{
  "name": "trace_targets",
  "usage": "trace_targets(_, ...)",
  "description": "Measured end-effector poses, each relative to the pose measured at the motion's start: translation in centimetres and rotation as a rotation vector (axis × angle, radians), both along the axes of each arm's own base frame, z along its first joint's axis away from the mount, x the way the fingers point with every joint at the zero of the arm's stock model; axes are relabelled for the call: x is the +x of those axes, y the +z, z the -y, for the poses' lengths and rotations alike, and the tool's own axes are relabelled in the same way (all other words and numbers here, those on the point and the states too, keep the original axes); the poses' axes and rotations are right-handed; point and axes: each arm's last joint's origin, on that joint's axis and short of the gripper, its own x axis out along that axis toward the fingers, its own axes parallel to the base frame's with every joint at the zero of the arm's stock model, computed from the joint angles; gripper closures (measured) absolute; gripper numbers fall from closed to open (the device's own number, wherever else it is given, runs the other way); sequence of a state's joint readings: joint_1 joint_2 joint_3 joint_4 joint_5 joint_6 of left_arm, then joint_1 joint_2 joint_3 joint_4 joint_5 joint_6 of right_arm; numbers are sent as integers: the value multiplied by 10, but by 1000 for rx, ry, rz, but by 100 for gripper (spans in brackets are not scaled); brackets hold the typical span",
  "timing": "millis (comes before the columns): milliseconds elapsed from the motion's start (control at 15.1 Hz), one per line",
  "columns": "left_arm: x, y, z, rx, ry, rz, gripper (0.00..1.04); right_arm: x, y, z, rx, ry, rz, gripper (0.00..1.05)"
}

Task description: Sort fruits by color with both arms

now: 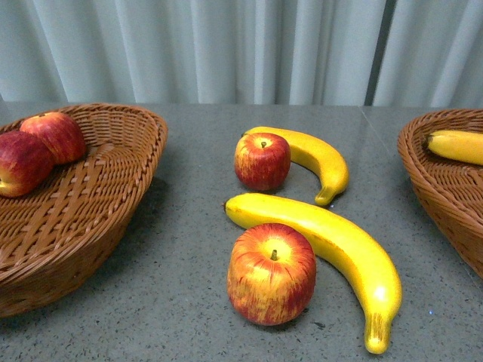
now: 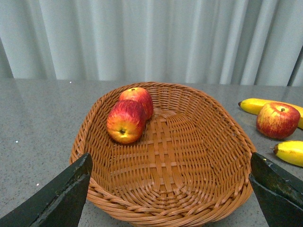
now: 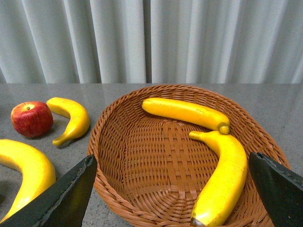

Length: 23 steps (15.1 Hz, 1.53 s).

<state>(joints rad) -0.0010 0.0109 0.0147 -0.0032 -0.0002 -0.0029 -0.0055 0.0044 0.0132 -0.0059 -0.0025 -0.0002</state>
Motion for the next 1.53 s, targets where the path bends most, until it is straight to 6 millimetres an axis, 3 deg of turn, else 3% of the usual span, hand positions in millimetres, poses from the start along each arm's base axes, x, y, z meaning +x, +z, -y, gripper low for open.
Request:
trace_targets(997,0,0,0,0,0,0,7,0,0,0,0,0,0,7)
trace_targets(1130,3,1,7,-57,141,-241,7,0,0,0,0,-2,0,7)
trace_targets(1262,22,27,12,-84,154,-143,7,0,0,0,0,-3,2,7)
trace_targets(1329,37,45,16,-80,80,-91,7,0,0,0,0,-2,2,7)
trace_targets(1462,87,78,37,6,-105,-37,7,0,0,0,0,-2,2,7)
trace_targets(1528,118,86,58,67,-238,-61,7,0,0,0,0,-2,2,7)
